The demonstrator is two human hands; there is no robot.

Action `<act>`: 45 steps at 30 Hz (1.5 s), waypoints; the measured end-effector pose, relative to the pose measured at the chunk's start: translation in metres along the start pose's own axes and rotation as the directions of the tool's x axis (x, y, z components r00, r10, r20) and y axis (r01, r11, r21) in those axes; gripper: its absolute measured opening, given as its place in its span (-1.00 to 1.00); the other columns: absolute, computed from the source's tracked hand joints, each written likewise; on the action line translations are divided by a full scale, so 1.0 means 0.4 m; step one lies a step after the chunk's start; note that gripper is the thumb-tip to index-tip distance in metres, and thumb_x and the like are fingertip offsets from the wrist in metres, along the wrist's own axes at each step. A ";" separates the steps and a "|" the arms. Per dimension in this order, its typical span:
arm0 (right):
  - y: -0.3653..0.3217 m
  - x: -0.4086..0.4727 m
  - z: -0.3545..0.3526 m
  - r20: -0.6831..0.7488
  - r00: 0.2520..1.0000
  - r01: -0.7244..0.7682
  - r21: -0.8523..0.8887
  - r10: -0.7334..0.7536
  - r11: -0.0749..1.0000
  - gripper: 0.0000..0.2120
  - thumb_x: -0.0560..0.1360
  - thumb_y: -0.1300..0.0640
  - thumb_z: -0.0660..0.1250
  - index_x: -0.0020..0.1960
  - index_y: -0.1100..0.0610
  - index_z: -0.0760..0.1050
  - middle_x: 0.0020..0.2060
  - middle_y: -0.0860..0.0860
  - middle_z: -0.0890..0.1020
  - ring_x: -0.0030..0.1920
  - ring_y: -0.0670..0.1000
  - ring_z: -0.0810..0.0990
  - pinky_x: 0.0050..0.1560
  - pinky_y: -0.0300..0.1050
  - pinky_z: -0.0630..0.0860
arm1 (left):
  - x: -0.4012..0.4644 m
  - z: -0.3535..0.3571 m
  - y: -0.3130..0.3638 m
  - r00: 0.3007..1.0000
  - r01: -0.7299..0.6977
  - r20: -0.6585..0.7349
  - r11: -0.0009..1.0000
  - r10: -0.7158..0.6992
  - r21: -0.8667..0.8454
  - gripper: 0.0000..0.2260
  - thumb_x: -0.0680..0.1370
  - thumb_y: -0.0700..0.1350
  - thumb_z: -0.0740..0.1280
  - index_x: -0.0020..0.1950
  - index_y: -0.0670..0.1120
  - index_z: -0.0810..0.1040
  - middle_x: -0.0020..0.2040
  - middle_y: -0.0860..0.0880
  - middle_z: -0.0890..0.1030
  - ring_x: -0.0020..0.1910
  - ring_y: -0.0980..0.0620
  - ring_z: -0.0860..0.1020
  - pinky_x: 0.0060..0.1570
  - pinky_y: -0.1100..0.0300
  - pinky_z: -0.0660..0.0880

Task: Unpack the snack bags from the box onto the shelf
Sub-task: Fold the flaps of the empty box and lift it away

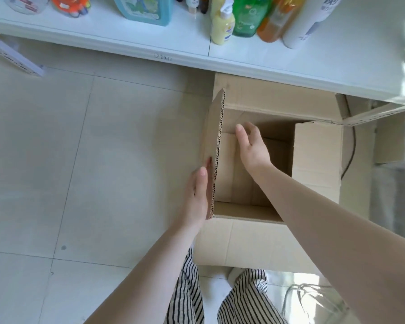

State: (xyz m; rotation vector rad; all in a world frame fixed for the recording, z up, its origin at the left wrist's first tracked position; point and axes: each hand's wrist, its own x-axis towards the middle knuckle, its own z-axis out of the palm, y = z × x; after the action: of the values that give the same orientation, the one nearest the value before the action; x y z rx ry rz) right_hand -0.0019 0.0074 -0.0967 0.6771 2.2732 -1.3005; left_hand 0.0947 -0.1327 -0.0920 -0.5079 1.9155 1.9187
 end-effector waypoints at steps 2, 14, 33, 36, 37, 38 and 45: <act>0.023 -0.009 -0.052 -0.014 1.000 0.008 -0.001 -0.008 1.000 -0.42 0.61 -0.26 0.06 0.55 -0.02 0.16 0.39 -0.02 0.45 0.40 0.03 0.39 0.21 -0.19 0.27 | 0.010 0.052 -0.031 0.998 0.030 0.042 0.983 -0.038 0.180 -0.54 0.59 0.19 0.04 0.49 0.15 0.22 0.54 0.04 0.21 0.54 0.09 0.10 0.52 0.06 0.04; 0.215 0.039 -0.093 0.051 0.948 0.199 -0.866 -0.315 0.458 -0.25 0.61 -0.25 -0.01 0.55 -0.07 -0.42 0.57 0.08 -0.29 0.57 0.10 -0.29 0.55 0.12 -0.23 | 0.078 0.122 -0.194 0.987 0.143 -0.083 0.512 -0.138 0.847 -0.06 0.52 0.25 0.25 0.54 -0.08 -0.35 0.56 -0.19 -0.25 0.56 -0.14 -0.11 0.48 -0.08 -0.02; 0.285 0.000 -0.132 0.033 0.970 0.157 -0.842 -0.240 0.516 -0.36 0.63 -0.23 -0.06 0.59 -0.11 -0.28 0.59 0.11 -0.19 0.57 0.15 -0.26 0.54 0.11 -0.25 | 0.015 0.080 -0.199 0.997 0.071 -0.044 0.522 -0.063 0.850 -0.19 0.57 0.08 0.27 0.57 -0.08 -0.23 0.57 -0.19 -0.05 0.49 -0.22 0.14 0.42 -0.02 0.20; 0.332 -0.069 -0.206 -0.120 0.985 -0.010 -0.763 -0.127 0.646 -0.36 0.63 -0.23 -0.03 0.59 -0.10 -0.23 0.59 0.08 -0.15 0.58 0.14 -0.23 0.56 0.09 -0.22 | -0.030 0.088 -0.196 0.954 0.284 -0.146 0.645 -0.260 0.710 -0.18 0.56 0.01 0.32 0.57 -0.15 -0.20 0.55 -0.23 0.01 0.50 -0.21 0.14 0.42 0.01 0.15; 0.356 -0.098 -0.227 -0.171 0.983 -0.081 -0.724 -0.065 0.686 -0.35 0.62 -0.24 -0.03 0.59 -0.10 -0.23 0.60 0.08 -0.15 0.58 0.13 -0.23 0.56 0.09 -0.21 | -0.043 0.089 -0.204 0.931 0.352 -0.171 0.664 -0.323 0.660 -0.17 0.56 0.00 0.33 0.56 -0.16 -0.21 0.54 -0.25 0.05 0.50 -0.21 0.16 0.42 0.02 0.16; 0.383 -0.127 -0.245 -0.214 0.977 -0.147 -0.681 -0.004 0.717 -0.33 0.61 -0.26 -0.01 0.59 -0.10 -0.22 0.60 0.08 -0.14 0.58 0.13 -0.22 0.57 0.10 -0.19 | -0.055 0.090 -0.216 0.903 0.418 -0.194 0.673 -0.384 0.610 -0.15 0.56 0.00 0.34 0.56 -0.17 -0.22 0.53 -0.27 0.10 0.48 -0.21 0.21 0.41 0.03 0.18; 0.588 -0.256 -0.280 -0.372 0.914 -0.359 -0.547 0.165 0.756 -0.05 0.45 -0.39 0.22 0.58 -0.11 -0.28 0.59 0.16 -0.10 0.58 0.19 -0.15 0.55 0.13 -0.09 | -0.115 0.102 -0.311 0.798 0.599 -0.329 0.603 -0.505 0.527 -0.33 0.54 0.09 0.34 0.47 -0.27 0.19 0.39 -0.27 0.40 0.31 -0.23 0.44 0.21 0.04 0.40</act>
State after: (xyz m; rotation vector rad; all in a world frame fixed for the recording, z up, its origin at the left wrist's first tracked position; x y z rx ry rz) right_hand 0.2066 0.1889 -0.1408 0.9532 2.5072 -0.2892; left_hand 0.1977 -0.0928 -0.1757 -0.9181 1.9964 0.8104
